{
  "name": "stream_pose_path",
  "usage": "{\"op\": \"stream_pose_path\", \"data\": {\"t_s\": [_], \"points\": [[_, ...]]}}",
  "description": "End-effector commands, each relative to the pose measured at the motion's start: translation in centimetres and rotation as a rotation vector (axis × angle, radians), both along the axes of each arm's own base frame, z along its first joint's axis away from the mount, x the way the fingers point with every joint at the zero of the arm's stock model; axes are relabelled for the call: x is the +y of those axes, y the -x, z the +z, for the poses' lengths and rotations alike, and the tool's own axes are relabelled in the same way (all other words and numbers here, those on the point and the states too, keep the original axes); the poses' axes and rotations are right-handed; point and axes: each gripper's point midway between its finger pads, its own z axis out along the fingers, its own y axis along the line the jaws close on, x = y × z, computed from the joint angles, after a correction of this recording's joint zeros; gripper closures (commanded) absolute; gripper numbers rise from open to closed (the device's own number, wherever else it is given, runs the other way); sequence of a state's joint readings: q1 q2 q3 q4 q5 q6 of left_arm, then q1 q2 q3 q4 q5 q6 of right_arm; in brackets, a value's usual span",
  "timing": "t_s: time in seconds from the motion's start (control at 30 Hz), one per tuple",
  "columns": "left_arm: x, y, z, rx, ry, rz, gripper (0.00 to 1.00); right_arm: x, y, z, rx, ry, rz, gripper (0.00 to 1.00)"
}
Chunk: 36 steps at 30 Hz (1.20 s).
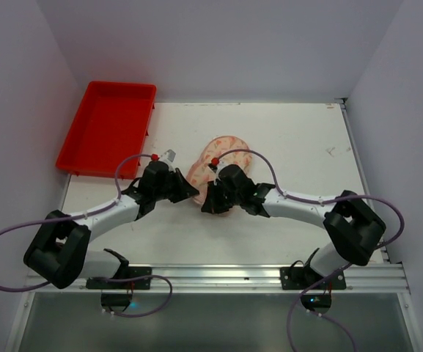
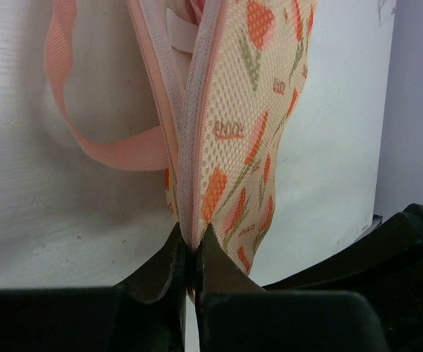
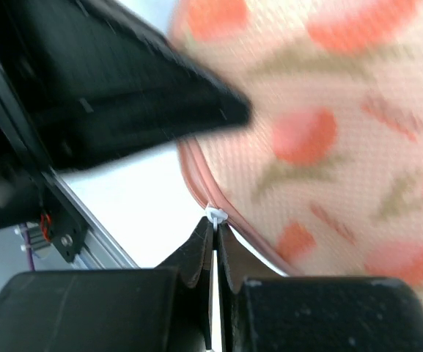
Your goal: Unzip the laundry bag and remove the bra
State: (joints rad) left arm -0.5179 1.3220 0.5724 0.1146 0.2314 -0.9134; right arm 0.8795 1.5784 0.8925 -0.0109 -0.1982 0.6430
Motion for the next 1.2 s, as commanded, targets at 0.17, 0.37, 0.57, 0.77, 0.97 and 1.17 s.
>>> {"op": "stream_pose_path", "data": {"t_s": [0.17,0.37,0.57,0.77,0.97,1.17], "points": [[1.0,-1.2,4.9,-0.107,0.117,-0.065,1.00,-9.7,0.8,-1.0,0.035,0.052,-0.158,1.00],[0.5,2.0,4.7,-0.067,0.170,-0.214,1.00,-13.5,0.0,-1.6,0.033,0.090,-0.237,1.00],[2.6,4.5,0.5,0.003,0.097,-0.148,1.00,-12.3,0.2,-2.4,0.083,0.067,-0.174,1.00],[3.9,6.0,-0.5,0.016,0.067,-0.105,0.25,-12.1,0.9,-1.2,0.069,0.058,-0.141,0.54],[6.4,2.6,3.3,-0.086,-0.091,0.027,0.00,-13.2,1.6,1.9,0.004,0.066,-0.141,0.04],[4.7,-1.3,5.8,-0.137,-0.073,0.011,0.02,-14.4,0.8,6.4,-0.137,0.043,-0.181,0.01]]}}
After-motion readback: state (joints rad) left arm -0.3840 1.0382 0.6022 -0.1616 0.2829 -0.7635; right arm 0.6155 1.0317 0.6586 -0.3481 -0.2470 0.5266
